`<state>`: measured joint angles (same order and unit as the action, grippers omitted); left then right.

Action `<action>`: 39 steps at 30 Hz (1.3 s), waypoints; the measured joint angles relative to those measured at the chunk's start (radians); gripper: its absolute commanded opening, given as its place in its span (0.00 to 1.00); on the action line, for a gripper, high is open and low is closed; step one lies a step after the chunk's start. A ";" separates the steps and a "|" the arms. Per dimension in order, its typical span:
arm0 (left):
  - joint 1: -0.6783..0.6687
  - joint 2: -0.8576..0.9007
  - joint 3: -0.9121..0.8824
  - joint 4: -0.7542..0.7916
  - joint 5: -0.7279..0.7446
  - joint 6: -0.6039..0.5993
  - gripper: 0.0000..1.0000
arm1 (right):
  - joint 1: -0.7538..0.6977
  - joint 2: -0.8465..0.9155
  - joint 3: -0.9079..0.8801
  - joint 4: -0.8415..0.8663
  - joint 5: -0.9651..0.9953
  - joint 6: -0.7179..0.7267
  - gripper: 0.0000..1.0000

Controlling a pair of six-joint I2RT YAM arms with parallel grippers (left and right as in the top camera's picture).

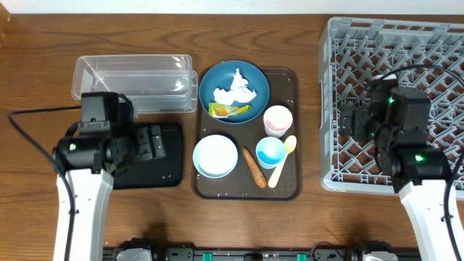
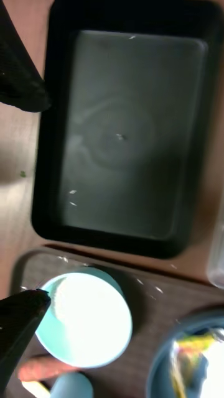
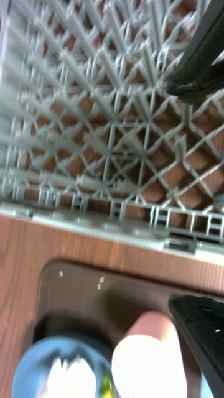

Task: Sort waste into correct bins and load items into the dishwasher rack
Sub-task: 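Reach the left gripper into the blue bowl and grasp the white tissue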

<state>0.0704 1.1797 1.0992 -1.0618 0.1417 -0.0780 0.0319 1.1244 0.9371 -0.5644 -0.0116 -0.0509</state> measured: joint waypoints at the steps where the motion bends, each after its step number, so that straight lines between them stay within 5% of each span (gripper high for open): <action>1: 0.000 0.013 0.000 -0.010 0.000 0.000 0.93 | 0.000 0.002 0.000 0.000 -0.017 0.000 0.99; 14: -0.055 0.097 0.034 0.203 0.111 -0.003 0.93 | 0.000 0.001 0.002 0.009 -0.061 0.000 0.99; 25: -0.284 0.420 0.322 0.463 0.086 -0.003 0.92 | 0.000 0.014 0.003 0.007 -0.064 0.000 0.99; 39: -0.460 0.786 0.333 0.835 0.084 0.005 0.89 | 0.000 0.015 0.003 -0.002 -0.064 0.000 0.99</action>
<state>-0.3893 1.9656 1.4326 -0.2264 0.2260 -0.0734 0.0319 1.1397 0.9398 -0.5659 -0.0753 -0.0513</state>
